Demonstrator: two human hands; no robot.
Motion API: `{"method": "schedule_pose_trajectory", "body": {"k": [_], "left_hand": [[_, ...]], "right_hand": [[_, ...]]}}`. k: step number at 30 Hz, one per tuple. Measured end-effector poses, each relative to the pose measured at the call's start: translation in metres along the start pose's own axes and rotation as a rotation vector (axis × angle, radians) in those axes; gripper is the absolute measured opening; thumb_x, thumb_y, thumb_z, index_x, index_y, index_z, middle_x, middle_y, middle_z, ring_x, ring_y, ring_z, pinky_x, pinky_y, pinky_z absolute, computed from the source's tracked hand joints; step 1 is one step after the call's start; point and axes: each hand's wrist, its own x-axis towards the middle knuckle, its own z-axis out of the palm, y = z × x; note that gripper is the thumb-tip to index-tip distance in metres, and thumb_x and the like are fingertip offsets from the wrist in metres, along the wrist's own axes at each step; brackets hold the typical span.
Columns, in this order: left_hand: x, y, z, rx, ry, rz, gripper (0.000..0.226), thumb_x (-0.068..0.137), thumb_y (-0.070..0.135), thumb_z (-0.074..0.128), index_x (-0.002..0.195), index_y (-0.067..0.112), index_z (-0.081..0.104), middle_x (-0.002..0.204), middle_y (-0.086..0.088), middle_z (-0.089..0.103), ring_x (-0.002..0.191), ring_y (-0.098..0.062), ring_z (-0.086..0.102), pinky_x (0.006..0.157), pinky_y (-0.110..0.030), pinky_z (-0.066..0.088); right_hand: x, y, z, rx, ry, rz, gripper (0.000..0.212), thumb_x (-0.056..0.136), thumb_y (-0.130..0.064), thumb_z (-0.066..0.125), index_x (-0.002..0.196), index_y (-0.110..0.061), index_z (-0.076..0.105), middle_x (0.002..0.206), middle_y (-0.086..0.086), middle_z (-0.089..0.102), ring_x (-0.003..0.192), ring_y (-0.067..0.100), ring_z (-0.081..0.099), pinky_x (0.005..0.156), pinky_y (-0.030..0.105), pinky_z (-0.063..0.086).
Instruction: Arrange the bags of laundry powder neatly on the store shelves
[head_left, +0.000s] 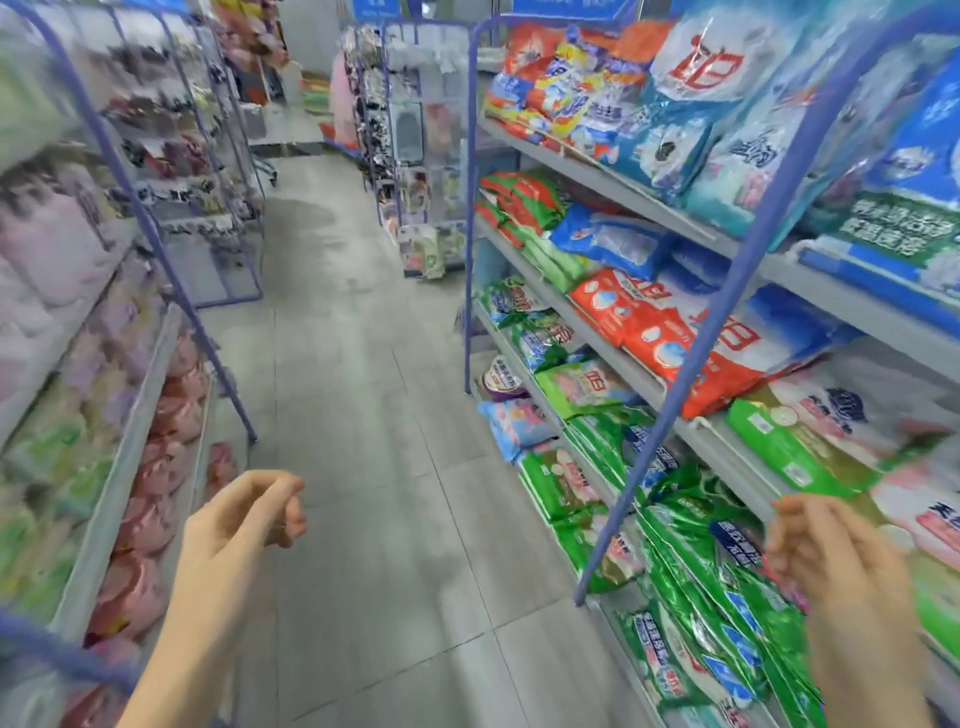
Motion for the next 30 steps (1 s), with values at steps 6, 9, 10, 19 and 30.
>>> {"method": "schedule_pose_trajectory", "body": {"k": [6, 9, 10, 19, 30], "left_hand": [[0.09, -0.034, -0.005, 0.041, 0.016, -0.027, 0.071, 0.05, 0.077, 0.067, 0.077, 0.012, 0.064, 0.061, -0.003, 0.055, 0.056, -0.013, 0.052, 0.05, -0.013, 0.043], [0.144, -0.052, 0.006, 0.021, 0.026, -0.041, 0.038, 0.075, 0.051, 0.065, 0.076, 0.014, 0.064, 0.061, -0.004, 0.056, 0.06, -0.02, 0.053, 0.049, -0.012, 0.044], [0.165, -0.058, 0.013, 0.025, 0.024, -0.044, 0.023, 0.085, 0.034, 0.06, 0.074, 0.015, 0.065, 0.06, -0.003, 0.057, 0.059, -0.019, 0.054, 0.048, -0.012, 0.044], [0.365, -0.073, 0.12, 0.043, -0.08, 0.043, 0.026, 0.074, 0.045, 0.057, 0.072, 0.022, 0.068, 0.059, 0.003, 0.058, 0.058, -0.009, 0.055, 0.055, -0.012, 0.046], [0.547, -0.13, 0.239, 0.018, -0.346, -0.048, 0.019, 0.084, 0.024, 0.056, 0.07, 0.019, 0.068, 0.064, -0.001, 0.064, 0.064, -0.011, 0.059, 0.059, -0.012, 0.049]], "right_hand": [[0.071, 0.028, 0.067, 0.022, -0.029, 0.022, 0.054, 0.053, -0.075, 0.062, 0.073, -0.025, 0.069, 0.052, -0.006, 0.058, 0.046, 0.002, 0.048, 0.044, 0.01, 0.039], [0.12, 0.05, 0.094, 0.045, -0.018, 0.028, 0.059, 0.048, -0.08, 0.065, 0.072, -0.026, 0.069, 0.051, -0.005, 0.058, 0.045, 0.002, 0.047, 0.044, 0.01, 0.038], [0.139, 0.058, 0.104, 0.043, -0.01, 0.025, 0.059, 0.048, -0.08, 0.065, 0.071, -0.026, 0.07, 0.051, -0.005, 0.058, 0.044, 0.002, 0.047, 0.044, 0.01, 0.038], [0.326, 0.087, 0.171, -0.021, 0.056, -0.013, 0.025, 0.08, -0.044, 0.057, 0.07, -0.025, 0.069, 0.055, -0.005, 0.059, 0.049, 0.003, 0.049, 0.048, 0.009, 0.041], [0.516, 0.171, 0.252, -0.689, 0.2, -0.129, 0.009, 0.086, -0.012, 0.062, 0.095, -0.016, 0.063, 0.087, -0.003, 0.06, 0.075, 0.006, 0.056, 0.074, 0.028, 0.044]]}}
